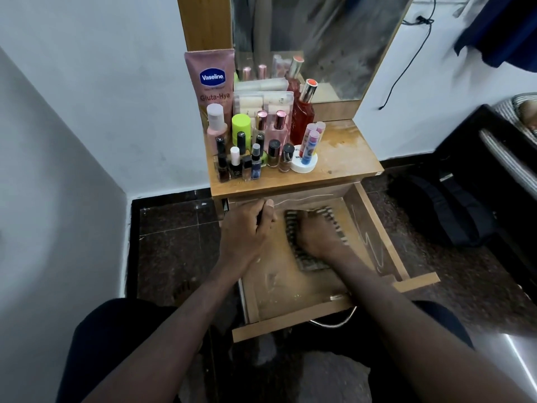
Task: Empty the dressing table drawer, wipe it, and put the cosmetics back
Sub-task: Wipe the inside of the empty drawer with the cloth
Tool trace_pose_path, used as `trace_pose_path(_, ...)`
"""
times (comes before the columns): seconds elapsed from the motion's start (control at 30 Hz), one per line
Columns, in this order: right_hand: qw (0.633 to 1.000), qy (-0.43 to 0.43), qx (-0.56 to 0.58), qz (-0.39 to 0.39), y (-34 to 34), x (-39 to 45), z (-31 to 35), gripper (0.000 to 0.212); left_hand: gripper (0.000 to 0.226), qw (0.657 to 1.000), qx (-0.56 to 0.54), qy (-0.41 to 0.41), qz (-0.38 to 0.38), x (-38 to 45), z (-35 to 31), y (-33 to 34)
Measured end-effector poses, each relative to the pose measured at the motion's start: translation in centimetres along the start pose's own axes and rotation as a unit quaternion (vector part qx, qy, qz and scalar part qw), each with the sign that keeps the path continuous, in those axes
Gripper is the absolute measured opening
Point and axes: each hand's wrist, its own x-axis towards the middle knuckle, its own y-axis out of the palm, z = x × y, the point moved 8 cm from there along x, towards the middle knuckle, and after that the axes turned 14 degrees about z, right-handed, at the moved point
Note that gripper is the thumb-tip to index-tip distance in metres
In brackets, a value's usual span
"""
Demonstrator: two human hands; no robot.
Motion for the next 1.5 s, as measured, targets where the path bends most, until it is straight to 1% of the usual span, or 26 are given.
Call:
trace_pose_path(0.1,0.997,-0.079,0.003,0.007,1.9,-1.5,6.9,0.029,0.038,1.000,0.018,-0.009,0.009,0.0,-0.1,0.0)
trace_pose_path(0.17,0.991,-0.129,0.002,0.023,3.0,-1.9,9.4,0.037,0.038,1.000,0.020,-0.014,0.014,0.0,-0.3,-0.2)
trace_pose_path(0.2,0.990,-0.137,-0.009,0.033,3.3,-1.8,9.5,0.039,0.038,0.999,0.021,-0.016,0.019,0.0,-0.3,-0.3)
trace_pose_path(0.27,0.992,-0.112,-0.009,0.048,3.3,-1.1,7.4,0.034,0.038,0.999,0.031,-0.018,0.032,0.1,-0.4,-0.1)
trace_pose_path(0.37,0.998,-0.013,0.042,0.041,1.5,-0.5,0.4,0.035,0.034,0.999,0.025,0.003,0.043,-0.1,-0.9,-0.4)
trace_pose_path(0.43,0.997,0.040,0.064,0.032,0.2,-0.9,-4.4,0.038,0.026,0.999,0.011,0.033,0.029,-1.2,-0.8,-1.0)
trace_pose_path(0.47,0.996,0.055,0.067,0.027,-0.4,-1.2,-6.0,0.040,0.021,0.999,0.016,0.033,0.016,-2.3,-0.7,-1.5)
trace_pose_path(0.53,0.996,0.064,0.057,0.032,-0.8,-1.4,-6.7,0.040,0.017,0.999,0.026,-0.017,-0.013,-5.0,0.7,-2.2)
trace_pose_path(0.6,0.995,0.068,0.048,0.049,-0.6,-1.7,-5.7,0.039,0.023,0.996,0.017,-0.084,-0.035,-6.5,2.6,-2.6)
trace_pose_path(0.63,0.996,0.062,0.040,0.049,-0.6,-1.8,-5.1,0.040,0.027,0.992,-0.007,-0.118,-0.042,-6.7,3.3,-2.7)
trace_pose_path(0.73,0.998,0.038,0.015,0.042,-0.6,-2.4,-2.8,0.054,0.039,0.970,-0.116,-0.208,-0.051,-5.4,4.5,-2.3)
trace_pose_path(0.8,0.998,0.018,-0.013,0.053,0.7,-2.6,-1.3,0.069,0.037,0.961,-0.139,-0.230,-0.067,-4.9,4.5,-0.8)
trace_pose_path(0.83,0.999,-0.001,-0.018,0.048,1.2,-2.8,0.4,0.072,0.034,0.958,-0.142,-0.235,-0.080,-4.8,4.5,-0.9)
trace_pose_path(0.93,0.997,-0.053,-0.027,0.049,2.6,-3.0,3.5,0.055,0.014,0.959,-0.130,-0.214,-0.130,-4.5,4.5,-1.8)
trace_pose_path(0.97,0.997,-0.052,-0.030,0.050,2.6,-2.9,3.5,0.051,0.010,0.962,-0.127,-0.199,-0.139,-4.1,4.7,-2.0)
trace_pose_path(1.03,0.997,-0.047,-0.007,0.059,2.2,-2.7,2.7,0.047,0.008,0.968,-0.118,-0.183,-0.128,-3.1,4.6,-1.9)
trace_pose_path(1.1,0.995,-0.055,0.069,0.051,1.4,-2.8,1.2,0.039,0.011,0.975,-0.093,-0.169,-0.111,-2.7,4.0,-1.8)
trace_pose_path(1.17,0.981,-0.058,0.179,0.040,0.4,-2.9,-0.8,0.031,0.012,0.983,-0.030,-0.156,-0.091,-2.6,3.5,-1.8)
trace_pose_path(1.2,0.964,-0.053,0.260,0.032,0.1,-2.9,-2.0,0.027,0.011,0.986,0.013,-0.149,-0.077,-2.6,3.1,-1.8)
trace_pose_path(1.23,0.931,-0.037,0.362,0.022,0.0,-2.9,-3.4,0.024,0.011,0.987,0.053,-0.138,-0.061,-2.5,2.7,-1.8)
trace_pose_path(1.27,0.885,-0.015,0.465,0.011,0.2,-3.0,-4.6,0.025,0.011,0.987,0.092,-0.121,-0.045,-2.3,2.2,-1.6)
trace_pose_path(1.3,0.831,-0.002,0.557,0.003,0.5,-2.9,-5.4,0.027,0.012,0.986,0.133,-0.100,-0.024,-2.1,1.5,-1.4)
trace_pose_path(1.33,0.779,0.003,0.627,0.001,0.6,-3.1,-5.6,0.028,0.014,0.981,0.179,-0.076,0.000,-1.9,0.7,-0.9)
trace_pose_path(1.37,0.730,0.006,0.683,0.002,0.7,-3.1,-5.6,0.027,0.017,0.974,0.219,-0.054,0.029,-1.7,0.1,-0.2)
trace_pose_path(1.43,0.646,0.012,0.763,0.021,1.0,-3.2,-5.5,0.023,0.021,0.965,0.248,-0.023,0.081,-1.2,-0.5,1.2)
trace_pose_path(1.5,0.580,0.004,0.811,0.071,1.1,-3.6,-4.8,0.035,0.024,0.964,0.240,-0.006,0.114,-0.8,-1.0,2.4)
